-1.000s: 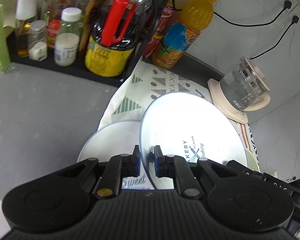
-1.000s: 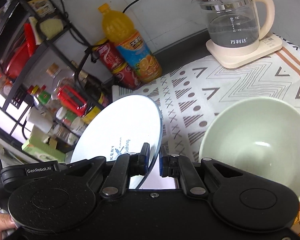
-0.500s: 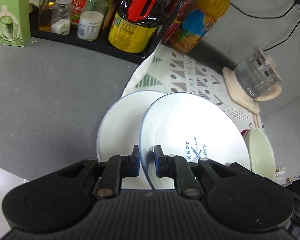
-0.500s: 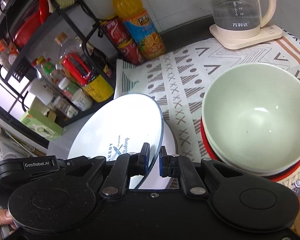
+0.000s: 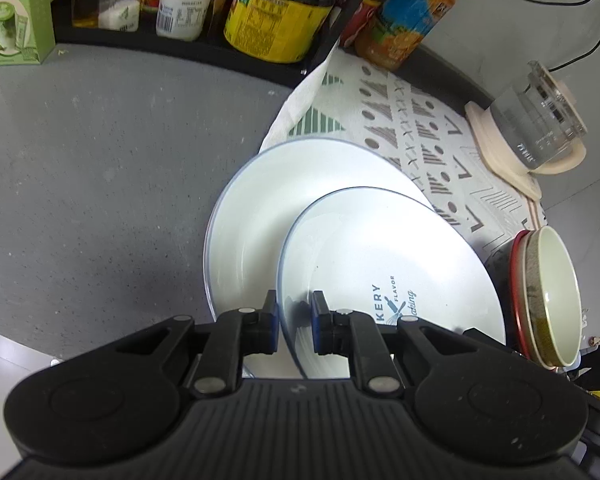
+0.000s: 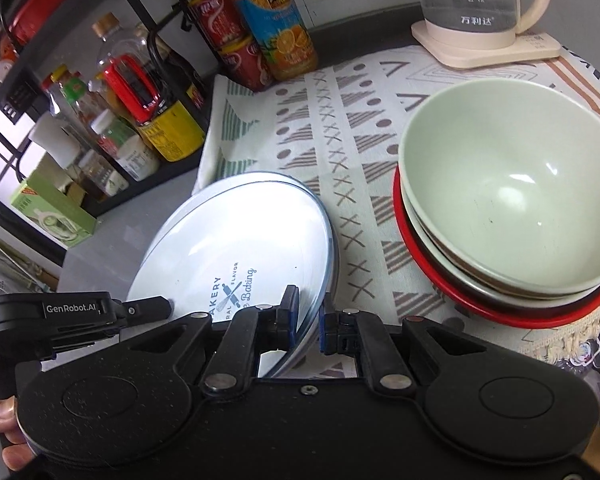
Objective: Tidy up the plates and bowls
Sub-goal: 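Lower the 'BAKERY' plate onto the 'Sweet' plate with both grippers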
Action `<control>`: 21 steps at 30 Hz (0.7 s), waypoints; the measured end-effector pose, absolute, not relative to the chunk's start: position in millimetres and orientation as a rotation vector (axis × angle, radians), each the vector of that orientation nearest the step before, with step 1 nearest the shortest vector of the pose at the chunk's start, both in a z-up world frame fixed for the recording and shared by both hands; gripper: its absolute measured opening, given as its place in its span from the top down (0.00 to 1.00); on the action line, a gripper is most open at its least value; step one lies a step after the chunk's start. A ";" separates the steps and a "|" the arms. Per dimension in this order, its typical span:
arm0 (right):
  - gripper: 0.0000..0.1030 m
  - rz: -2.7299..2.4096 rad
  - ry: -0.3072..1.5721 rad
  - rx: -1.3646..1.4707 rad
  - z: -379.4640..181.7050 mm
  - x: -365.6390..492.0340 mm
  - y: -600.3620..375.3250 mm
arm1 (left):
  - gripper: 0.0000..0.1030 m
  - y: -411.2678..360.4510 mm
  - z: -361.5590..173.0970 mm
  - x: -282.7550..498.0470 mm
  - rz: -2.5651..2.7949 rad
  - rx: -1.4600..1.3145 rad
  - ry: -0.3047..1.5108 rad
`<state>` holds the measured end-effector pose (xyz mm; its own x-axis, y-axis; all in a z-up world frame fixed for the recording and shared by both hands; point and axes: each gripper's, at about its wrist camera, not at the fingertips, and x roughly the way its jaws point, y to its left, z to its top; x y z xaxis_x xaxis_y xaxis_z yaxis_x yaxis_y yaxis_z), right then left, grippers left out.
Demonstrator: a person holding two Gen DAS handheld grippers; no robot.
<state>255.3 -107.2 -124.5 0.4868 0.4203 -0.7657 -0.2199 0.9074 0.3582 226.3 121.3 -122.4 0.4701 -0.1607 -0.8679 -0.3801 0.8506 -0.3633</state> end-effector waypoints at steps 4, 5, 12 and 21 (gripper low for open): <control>0.90 0.381 1.011 0.200 -130.7 256.6 -103.5 | 0.87 121.7 -128.2 230.3 0.144 -0.564 1.101; 0.90 0.378 1.015 0.194 -131.8 257.0 -102.4 | 0.87 121.7 -129.8 232.0 0.142 -0.564 1.103; 0.90 0.363 1.026 0.151 -133.6 262.4 -94.0 | 0.86 124.2 -135.6 239.1 0.147 -0.559 1.110; 0.88 0.355 1.036 0.110 -136.4 267.3 -85.7 | 0.83 125.9 -141.0 247.7 0.152 -0.546 1.125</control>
